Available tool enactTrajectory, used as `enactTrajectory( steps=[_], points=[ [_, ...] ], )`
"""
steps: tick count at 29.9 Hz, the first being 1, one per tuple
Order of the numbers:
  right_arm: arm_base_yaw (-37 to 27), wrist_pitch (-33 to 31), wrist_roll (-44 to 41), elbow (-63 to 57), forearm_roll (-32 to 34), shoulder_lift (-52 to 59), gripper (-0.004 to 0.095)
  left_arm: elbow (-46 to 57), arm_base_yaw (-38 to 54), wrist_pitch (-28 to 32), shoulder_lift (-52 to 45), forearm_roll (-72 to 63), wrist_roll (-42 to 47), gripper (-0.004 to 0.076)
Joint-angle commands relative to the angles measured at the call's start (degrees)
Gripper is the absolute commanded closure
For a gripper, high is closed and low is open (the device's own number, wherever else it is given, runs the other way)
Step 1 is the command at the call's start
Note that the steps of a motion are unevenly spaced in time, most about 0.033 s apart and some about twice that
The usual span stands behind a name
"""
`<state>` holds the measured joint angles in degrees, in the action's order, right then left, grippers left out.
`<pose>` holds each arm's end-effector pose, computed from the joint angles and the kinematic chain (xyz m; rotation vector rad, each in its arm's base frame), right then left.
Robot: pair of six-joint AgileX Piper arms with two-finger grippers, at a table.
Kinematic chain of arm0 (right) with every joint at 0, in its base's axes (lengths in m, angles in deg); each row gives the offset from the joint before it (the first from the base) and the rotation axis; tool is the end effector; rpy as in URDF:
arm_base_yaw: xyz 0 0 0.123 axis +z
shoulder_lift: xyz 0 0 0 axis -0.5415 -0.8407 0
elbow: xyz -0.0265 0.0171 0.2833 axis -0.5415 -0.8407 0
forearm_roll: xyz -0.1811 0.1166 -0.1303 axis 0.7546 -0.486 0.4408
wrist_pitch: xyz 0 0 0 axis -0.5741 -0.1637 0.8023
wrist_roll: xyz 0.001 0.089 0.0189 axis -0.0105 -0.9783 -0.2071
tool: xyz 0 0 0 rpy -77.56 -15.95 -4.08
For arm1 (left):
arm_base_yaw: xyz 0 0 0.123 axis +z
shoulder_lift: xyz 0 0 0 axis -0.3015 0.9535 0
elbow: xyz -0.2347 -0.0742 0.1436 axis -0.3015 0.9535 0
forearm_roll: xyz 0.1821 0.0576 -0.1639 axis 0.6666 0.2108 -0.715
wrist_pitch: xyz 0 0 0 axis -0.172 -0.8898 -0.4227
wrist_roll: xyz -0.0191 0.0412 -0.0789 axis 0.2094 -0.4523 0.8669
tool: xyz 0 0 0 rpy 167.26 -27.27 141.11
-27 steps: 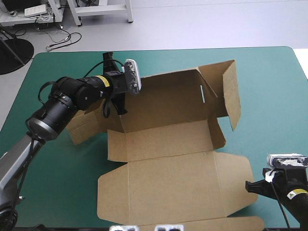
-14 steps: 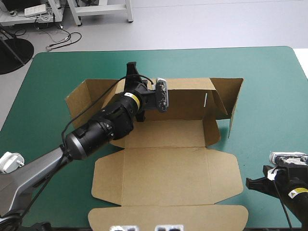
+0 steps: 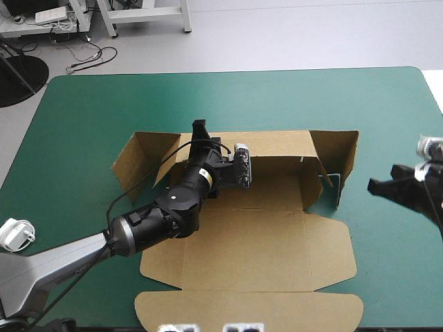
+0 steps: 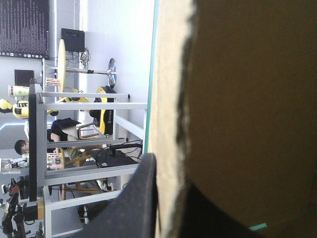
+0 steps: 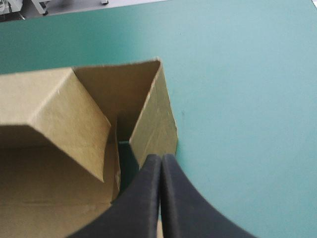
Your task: Fold the box
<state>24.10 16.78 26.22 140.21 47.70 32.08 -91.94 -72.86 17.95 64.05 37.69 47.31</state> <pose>0.1309 -0.0007 0.3998 0.0783 2.1113 0.1585 0.2323 -0.2428 0.3159 1.4768 1.4064 0.6765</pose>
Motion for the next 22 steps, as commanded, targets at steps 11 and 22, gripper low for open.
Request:
enactTrajectory(
  steps=[11, 22],
  points=[
    [0.12, -7.55, 6.94, 36.79, -13.96, -40.57, 0.0928, -0.64, -0.37, -0.99, -2.38, 8.50, 9.48, 0.0734],
    [0.12, -17.69, 8.09, 42.18, -18.11, -54.63, 0.0928, -0.64, -0.37, -1.38, -2.38, 11.56, 12.55, 0.0734]
  ],
)
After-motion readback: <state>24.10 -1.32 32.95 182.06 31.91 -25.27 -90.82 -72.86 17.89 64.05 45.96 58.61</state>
